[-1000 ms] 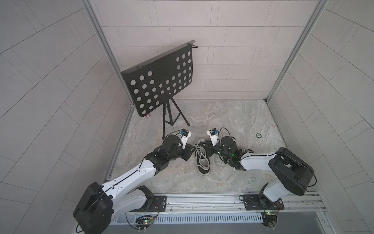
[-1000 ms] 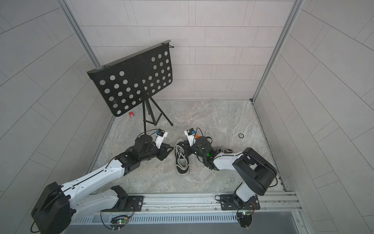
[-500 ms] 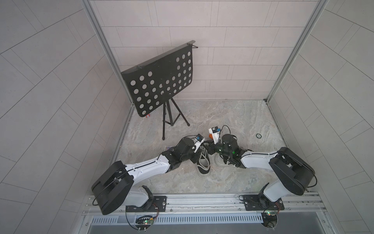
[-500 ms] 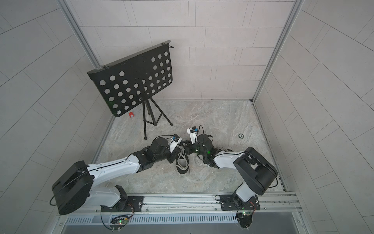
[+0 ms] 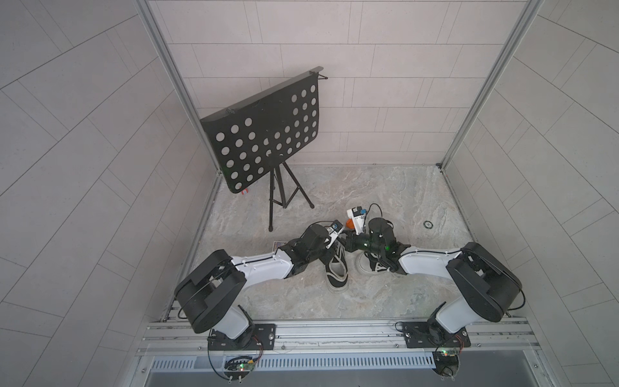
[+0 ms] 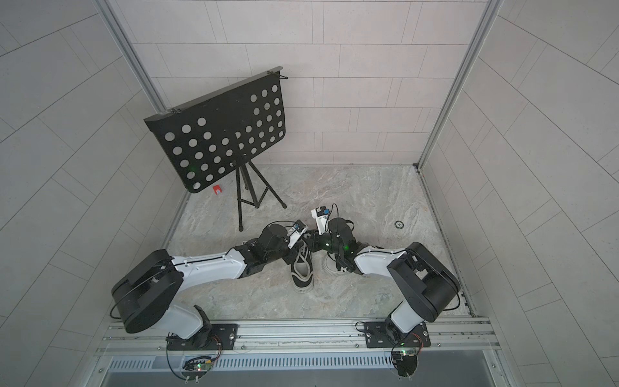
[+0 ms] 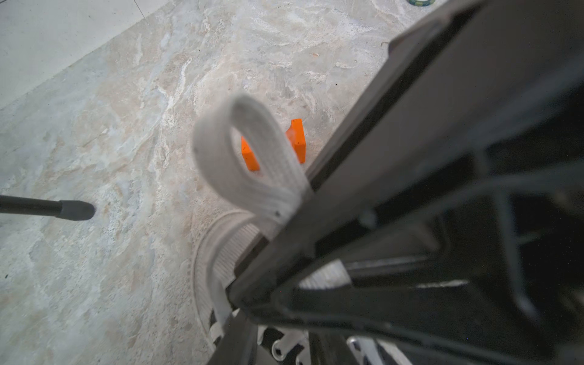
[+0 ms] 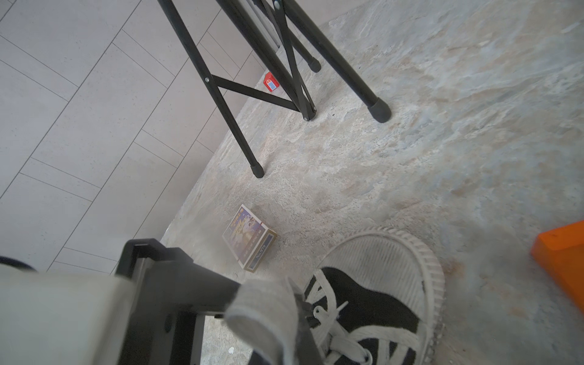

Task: Tie the shoes
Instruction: Cross the shoelace with the shoelace, then move the shoe to the center of the board.

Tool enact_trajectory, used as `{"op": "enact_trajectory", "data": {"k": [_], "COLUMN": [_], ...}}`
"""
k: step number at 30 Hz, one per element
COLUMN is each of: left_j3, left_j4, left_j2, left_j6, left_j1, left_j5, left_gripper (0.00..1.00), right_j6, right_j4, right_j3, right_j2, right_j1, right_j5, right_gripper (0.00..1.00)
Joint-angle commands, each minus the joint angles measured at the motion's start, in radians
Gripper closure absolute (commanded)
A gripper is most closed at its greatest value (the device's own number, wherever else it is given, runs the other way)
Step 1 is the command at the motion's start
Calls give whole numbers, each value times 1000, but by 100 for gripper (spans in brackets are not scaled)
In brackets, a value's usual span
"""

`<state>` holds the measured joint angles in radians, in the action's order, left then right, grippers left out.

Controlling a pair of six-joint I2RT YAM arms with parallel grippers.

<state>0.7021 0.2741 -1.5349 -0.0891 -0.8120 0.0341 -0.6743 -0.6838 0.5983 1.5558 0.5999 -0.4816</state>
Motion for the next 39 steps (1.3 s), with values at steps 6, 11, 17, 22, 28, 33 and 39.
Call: {"op": "enact_trajectory", "data": {"k": [6,11,17,22,28,33,39], "left_j3": [29,-14,-37,-39,-45,-66,-74], "left_j4": [8,-33,-199,-336,-428,-434,-446], "left_j2": [-13,94,226,302,356,384,368], "left_j6": [-2,99,235,353,416,441,459], "left_j1": [-7,-3,17,76,151,188,222], "left_j5": [11,19,93,182,245,296,314], "left_gripper": [89,100,100,99,99,99,99], "right_j6": [-2,66,189,290,347,417,484], "right_j4": [33,105,224,325,373,490,610], "right_j3": [20,21,19,-20,-89,-96,-67], "right_j2": [14,2,-63,-160,-238,-269,-254], "right_j1": [-11,-37,-94,-150,-200,-203,-203], "right_j5": [-22,-66,-186,-244,-244,-214,-178], "right_gripper": [90,84,64,45,32,32,35]}}
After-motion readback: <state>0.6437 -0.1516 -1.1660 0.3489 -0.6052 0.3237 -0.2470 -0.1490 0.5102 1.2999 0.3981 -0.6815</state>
